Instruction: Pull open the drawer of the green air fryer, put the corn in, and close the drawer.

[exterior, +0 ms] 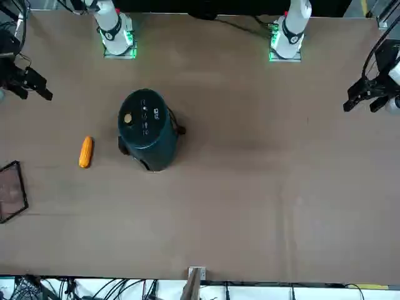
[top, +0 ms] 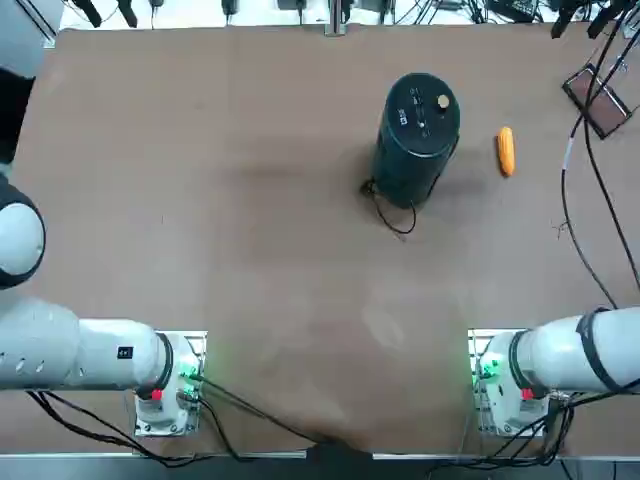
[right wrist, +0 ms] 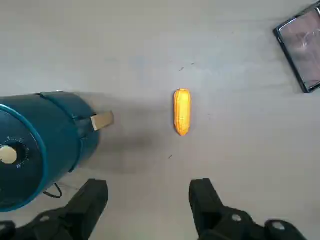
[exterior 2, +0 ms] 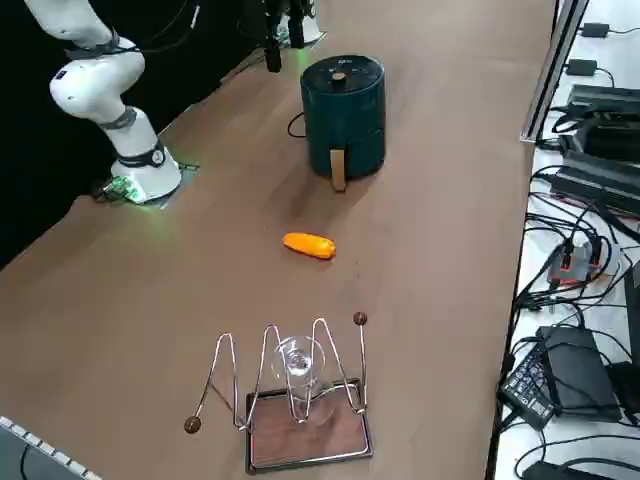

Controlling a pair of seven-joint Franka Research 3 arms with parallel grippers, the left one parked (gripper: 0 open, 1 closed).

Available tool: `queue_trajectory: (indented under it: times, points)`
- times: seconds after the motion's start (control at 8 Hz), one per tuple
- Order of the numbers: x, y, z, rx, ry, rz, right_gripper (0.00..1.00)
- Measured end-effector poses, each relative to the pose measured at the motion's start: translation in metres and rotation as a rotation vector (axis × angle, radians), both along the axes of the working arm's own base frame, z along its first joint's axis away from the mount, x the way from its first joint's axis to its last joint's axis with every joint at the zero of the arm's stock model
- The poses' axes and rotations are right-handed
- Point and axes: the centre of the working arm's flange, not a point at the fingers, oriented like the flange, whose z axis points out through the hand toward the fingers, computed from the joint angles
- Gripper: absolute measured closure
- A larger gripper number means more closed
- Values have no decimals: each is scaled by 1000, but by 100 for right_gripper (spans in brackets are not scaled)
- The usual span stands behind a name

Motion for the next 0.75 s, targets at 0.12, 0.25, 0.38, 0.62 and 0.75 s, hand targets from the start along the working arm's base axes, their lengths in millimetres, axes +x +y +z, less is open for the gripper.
queue_trajectory:
  times: [0.12, 0.25, 0.38, 0.62, 0.75]
  points:
    - [0, 0, 0, 0, -1, 0, 0]
    - [0, 0, 0, 0, -2, 0, 0]
    - [2, 1, -2, -1, 1, 1, 0]
    - [14, -2, -23, -5, 12, -24, 0]
    - [22, -7, -42, -9, 32, -74, 0]
